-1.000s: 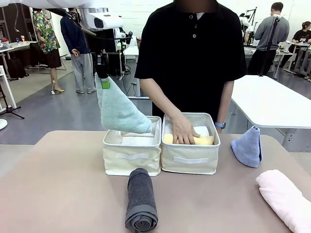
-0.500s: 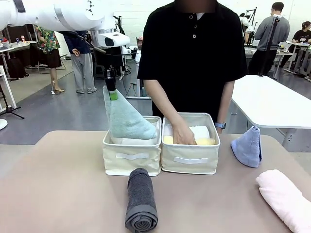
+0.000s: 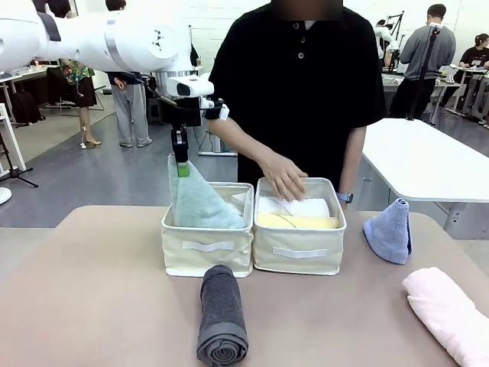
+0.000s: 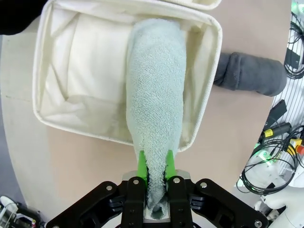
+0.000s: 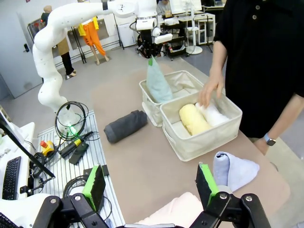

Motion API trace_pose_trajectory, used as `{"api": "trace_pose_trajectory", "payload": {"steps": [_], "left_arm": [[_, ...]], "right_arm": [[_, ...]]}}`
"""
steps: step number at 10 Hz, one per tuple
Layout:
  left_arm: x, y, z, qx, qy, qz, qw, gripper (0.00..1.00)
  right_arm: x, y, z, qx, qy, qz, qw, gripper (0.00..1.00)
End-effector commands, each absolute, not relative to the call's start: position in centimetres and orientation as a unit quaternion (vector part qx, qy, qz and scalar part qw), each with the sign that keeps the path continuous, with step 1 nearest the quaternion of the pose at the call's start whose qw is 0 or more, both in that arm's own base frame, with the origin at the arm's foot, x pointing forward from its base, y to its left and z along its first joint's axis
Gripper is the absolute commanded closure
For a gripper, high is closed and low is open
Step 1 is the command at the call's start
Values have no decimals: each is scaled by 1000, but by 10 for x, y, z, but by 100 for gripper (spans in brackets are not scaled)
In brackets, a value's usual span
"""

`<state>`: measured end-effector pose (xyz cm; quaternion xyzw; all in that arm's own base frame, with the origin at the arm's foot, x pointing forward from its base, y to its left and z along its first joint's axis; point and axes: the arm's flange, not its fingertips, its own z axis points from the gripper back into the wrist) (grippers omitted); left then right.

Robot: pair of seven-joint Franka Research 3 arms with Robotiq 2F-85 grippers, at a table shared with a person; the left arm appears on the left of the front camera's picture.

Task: Sort the towels based on their folding style.
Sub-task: Pick up one triangle-folded towel and place it in the left Fabric basket.

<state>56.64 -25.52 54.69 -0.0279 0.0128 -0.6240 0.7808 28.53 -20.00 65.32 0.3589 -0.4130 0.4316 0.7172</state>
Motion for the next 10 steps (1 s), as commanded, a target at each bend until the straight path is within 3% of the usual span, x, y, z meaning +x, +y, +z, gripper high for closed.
{"api": "trace_pose_trajectory", "payload": {"steps": [1,10], "left_arm": [[566,-259,535,-9,31,-614,789,85],[567,-283,463,-7,88,-648,757,85]], "right_arm": [[285,-202,654,363,-418,434,710,0],[285,-202,654,363,-418,434,710,0]]}}
